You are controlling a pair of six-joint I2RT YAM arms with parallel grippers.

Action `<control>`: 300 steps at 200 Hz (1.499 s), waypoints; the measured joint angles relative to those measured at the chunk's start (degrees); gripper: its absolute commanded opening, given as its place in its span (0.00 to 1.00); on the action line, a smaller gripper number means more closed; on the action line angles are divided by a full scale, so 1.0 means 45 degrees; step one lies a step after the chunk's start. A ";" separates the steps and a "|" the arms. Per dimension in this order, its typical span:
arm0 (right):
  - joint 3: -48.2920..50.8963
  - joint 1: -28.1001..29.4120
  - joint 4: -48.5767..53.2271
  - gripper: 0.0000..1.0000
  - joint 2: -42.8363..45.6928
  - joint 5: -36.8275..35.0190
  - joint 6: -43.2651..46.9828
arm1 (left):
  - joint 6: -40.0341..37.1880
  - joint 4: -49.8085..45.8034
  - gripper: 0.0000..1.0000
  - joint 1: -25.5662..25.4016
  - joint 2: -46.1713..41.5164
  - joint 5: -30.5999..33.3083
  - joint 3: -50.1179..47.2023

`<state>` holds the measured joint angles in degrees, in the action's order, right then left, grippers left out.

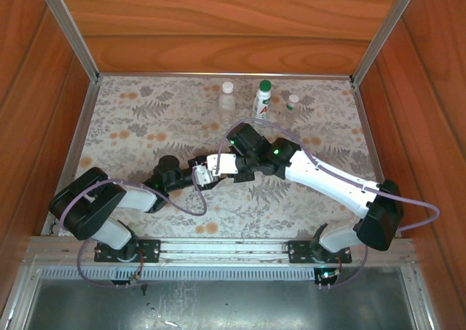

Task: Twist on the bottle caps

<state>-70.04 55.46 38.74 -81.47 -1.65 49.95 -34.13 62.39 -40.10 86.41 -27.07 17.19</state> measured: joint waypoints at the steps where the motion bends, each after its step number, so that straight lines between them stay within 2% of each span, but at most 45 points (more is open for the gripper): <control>1: 0.0000 0.0000 -0.0005 0.00 0.0000 -0.0005 -0.0078 | 0.0000 0.0000 0.67 0.0000 0.0000 0.0000 0.0000; 20: 0.0015 0.0005 -0.0112 0.00 0.0000 -0.0165 -0.1501 | 0.0019 0.0005 0.66 0.0000 0.0000 0.0010 0.0000; 32: 0.0015 0.0029 -0.0209 0.00 0.0000 -0.0374 -0.3332 | 0.0029 0.0029 0.66 0.0005 0.0000 0.0102 0.0000; 75: -0.0233 0.0117 0.0015 0.00 -0.0005 -0.0928 -1.2983 | 0.0083 0.0287 0.66 0.0000 0.0000 0.0311 0.0005; 95: -0.0442 0.0102 0.0296 0.00 0.0015 -0.0957 -1.6738 | 0.0078 0.0491 0.66 -0.0010 -0.0015 0.0277 0.0024; 114: -0.0369 0.0097 0.0238 0.01 0.0049 -0.0913 -1.8792 | 0.0068 0.0491 0.66 -0.0010 -0.0015 0.0257 0.0024; 127: -0.0146 0.0083 -0.0015 0.14 0.0165 -0.0860 -1.9137 | 0.0058 0.0437 0.66 -0.0010 -0.0015 0.0238 0.0024; 151: 0.0019 0.0058 -0.0243 0.46 0.0316 -0.0665 -1.8054 | 0.0024 0.0495 0.67 -0.0010 -0.0034 0.0267 0.0024; 162: 0.0019 -0.0005 -0.0350 0.54 0.0413 -0.0622 -1.6942 | -0.0029 0.0486 0.67 -0.0010 -0.0058 0.0282 0.0010; 170: 0.0019 -0.0005 -0.0427 0.56 0.0593 -0.0670 -1.5815 | -0.0049 0.0432 0.67 -0.0010 -0.0058 0.0282 -0.0019; 214: 0.0612 -0.0015 -0.0709 0.59 0.2225 -0.0894 -0.8398 | -0.0136 0.0379 0.66 -0.0010 -0.0058 0.0282 -0.0087; 245: 0.0578 -0.0015 -0.0350 0.58 0.1987 -0.0568 -0.3837 | -0.0141 0.0379 0.67 -0.0010 -0.0053 0.0277 -0.0087; 272: 0.0374 -0.0049 0.0044 0.49 0.1175 -0.0369 -0.1535 | -0.0141 0.0374 0.67 -0.0010 -0.0053 0.0272 -0.0087; 300: 0.0219 -0.0170 0.0175 0.40 0.0525 -0.0126 -0.0656 | -0.0141 0.0364 0.66 -0.0010 -0.0053 0.0272 -0.0087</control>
<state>-69.06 54.70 39.53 -79.11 -2.22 47.00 -34.76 64.03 -40.14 86.17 -25.85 16.80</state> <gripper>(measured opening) 0.427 0.665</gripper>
